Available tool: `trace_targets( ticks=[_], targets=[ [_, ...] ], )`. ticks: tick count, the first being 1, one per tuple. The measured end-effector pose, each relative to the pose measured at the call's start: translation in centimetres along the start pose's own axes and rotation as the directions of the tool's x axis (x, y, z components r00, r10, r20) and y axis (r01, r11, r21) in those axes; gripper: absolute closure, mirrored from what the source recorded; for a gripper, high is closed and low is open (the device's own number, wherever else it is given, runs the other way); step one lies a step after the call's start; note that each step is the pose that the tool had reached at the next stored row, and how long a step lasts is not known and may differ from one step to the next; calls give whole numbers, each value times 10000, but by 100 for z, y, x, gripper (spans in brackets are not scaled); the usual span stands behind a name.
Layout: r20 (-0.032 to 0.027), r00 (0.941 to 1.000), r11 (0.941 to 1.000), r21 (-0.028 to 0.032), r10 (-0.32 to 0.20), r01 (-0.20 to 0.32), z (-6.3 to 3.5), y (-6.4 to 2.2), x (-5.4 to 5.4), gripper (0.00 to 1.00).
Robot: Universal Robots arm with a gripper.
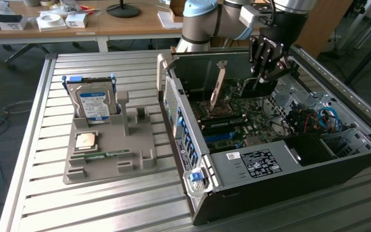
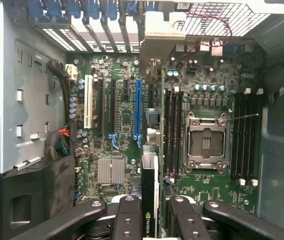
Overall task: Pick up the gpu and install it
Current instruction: 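Insert the gpu into the slot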
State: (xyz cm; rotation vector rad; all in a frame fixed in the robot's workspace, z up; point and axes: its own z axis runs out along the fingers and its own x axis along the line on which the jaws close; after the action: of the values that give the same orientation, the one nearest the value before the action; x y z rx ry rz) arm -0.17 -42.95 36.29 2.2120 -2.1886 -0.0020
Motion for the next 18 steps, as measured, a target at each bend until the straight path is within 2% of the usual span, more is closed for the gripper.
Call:
trace_targets(
  ticks=[18],
  targets=[
    [3, 10000, 10000, -1, 0, 0, 156, -3, -3, 74]
  ],
)
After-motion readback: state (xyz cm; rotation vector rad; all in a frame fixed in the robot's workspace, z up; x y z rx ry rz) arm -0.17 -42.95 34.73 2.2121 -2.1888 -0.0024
